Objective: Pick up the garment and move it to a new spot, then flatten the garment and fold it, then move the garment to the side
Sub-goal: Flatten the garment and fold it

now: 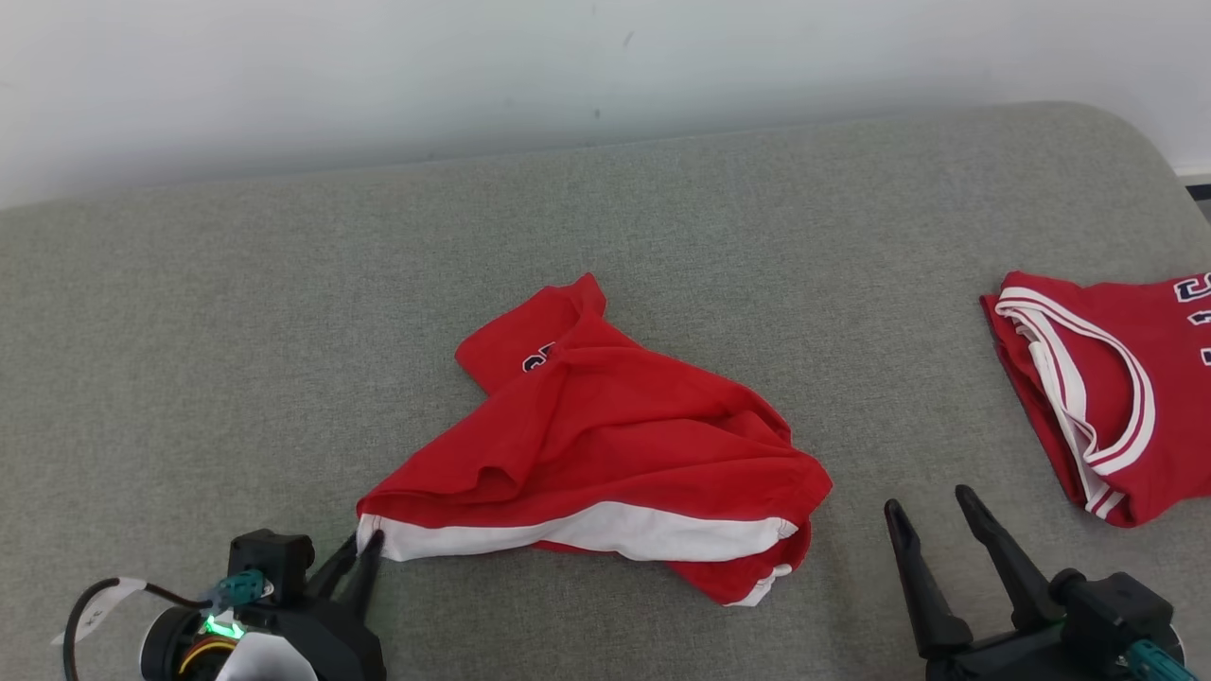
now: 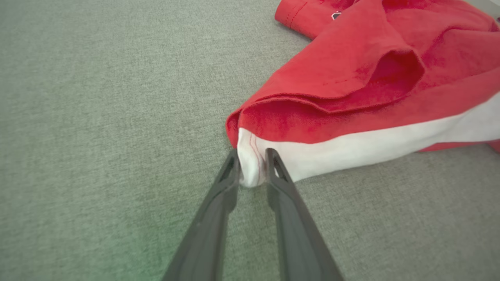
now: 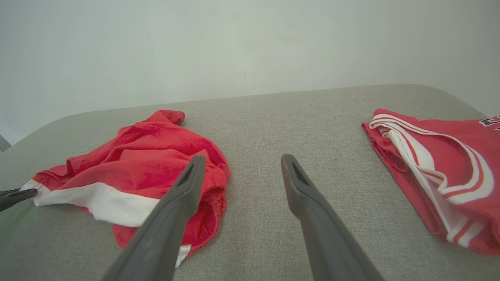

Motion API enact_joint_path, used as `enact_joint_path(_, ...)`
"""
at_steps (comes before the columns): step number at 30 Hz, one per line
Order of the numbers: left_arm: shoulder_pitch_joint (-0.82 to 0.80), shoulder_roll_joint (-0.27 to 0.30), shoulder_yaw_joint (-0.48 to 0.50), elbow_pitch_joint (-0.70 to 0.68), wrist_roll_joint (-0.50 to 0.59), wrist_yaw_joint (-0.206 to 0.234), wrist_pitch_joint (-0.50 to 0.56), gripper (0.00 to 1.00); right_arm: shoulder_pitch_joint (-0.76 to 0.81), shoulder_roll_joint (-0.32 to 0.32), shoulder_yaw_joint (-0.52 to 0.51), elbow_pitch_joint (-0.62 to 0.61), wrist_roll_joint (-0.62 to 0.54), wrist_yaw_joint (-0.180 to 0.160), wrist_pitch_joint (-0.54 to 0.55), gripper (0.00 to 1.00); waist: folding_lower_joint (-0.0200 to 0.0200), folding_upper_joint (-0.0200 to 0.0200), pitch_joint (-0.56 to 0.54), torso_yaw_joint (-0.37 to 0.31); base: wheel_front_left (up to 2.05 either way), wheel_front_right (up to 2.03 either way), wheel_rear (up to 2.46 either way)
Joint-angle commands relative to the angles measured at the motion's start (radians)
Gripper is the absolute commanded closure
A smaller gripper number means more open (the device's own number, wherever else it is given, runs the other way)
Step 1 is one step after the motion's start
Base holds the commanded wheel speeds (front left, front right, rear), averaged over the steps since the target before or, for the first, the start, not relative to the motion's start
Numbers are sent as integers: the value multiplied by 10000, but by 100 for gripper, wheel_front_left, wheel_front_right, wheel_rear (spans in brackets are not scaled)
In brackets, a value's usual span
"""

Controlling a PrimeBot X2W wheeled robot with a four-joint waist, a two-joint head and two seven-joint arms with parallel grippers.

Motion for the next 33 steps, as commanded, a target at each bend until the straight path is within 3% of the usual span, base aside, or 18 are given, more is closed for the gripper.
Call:
enact_joint_path(1, -119, 49, -8, 41, -11, 29, -64, 100, -75, -107, 80, 56, 110, -4, 50, 0, -1, -1, 30, 16, 0, 0, 0)
enact_joint_path(7, -168, 65, -50, 60, 22, 82, -205, 100, -173, -454, 618, 213, 416, -4, 402, 0, -1, -1, 88, 59, 0, 0, 0)
enact_joint_path(15, -368, 35, -138, 67, 31, 100, -274, 100, -789, -1136, 2117, 815, 1042, -4, 735, 0, -1, -1, 285, 179, 0, 0, 0)
enact_joint_path(26, -554, -26, -269, 185, 4, 162, -467, 100, -2206, -1415, 3624, 2511, 1967, -4, -130, 0, -1, -1, 468, 338, 0, 0, 0)
enact_joint_path(27, -556, -28, -263, 181, -13, 176, -504, 100, -2297, -1427, 3742, 2590, 2032, -4, -205, 9, -1, -1, 475, 337, 0, 0, 0)
enact_joint_path(28, -557, -24, -263, 176, -16, 182, -517, 100, -2380, -1455, 3841, 2668, 2096, -4, -255, 45, -1, -1, 483, 337, 0, 0, 0)
enact_joint_path(30, -559, -35, -263, 171, -39, 221, -573, 100, -2539, -1511, 4042, 2759, 2228, -4, -396, 99, -1, -1, 491, 345, 0, 0, 0)
enact_joint_path(33, -520, -49, -200, 58, -104, 273, -723, 100, -2652, -1626, 4199, 2711, 2369, -4, -580, 100, -1, -1, 485, 354, 0, 0, 0)
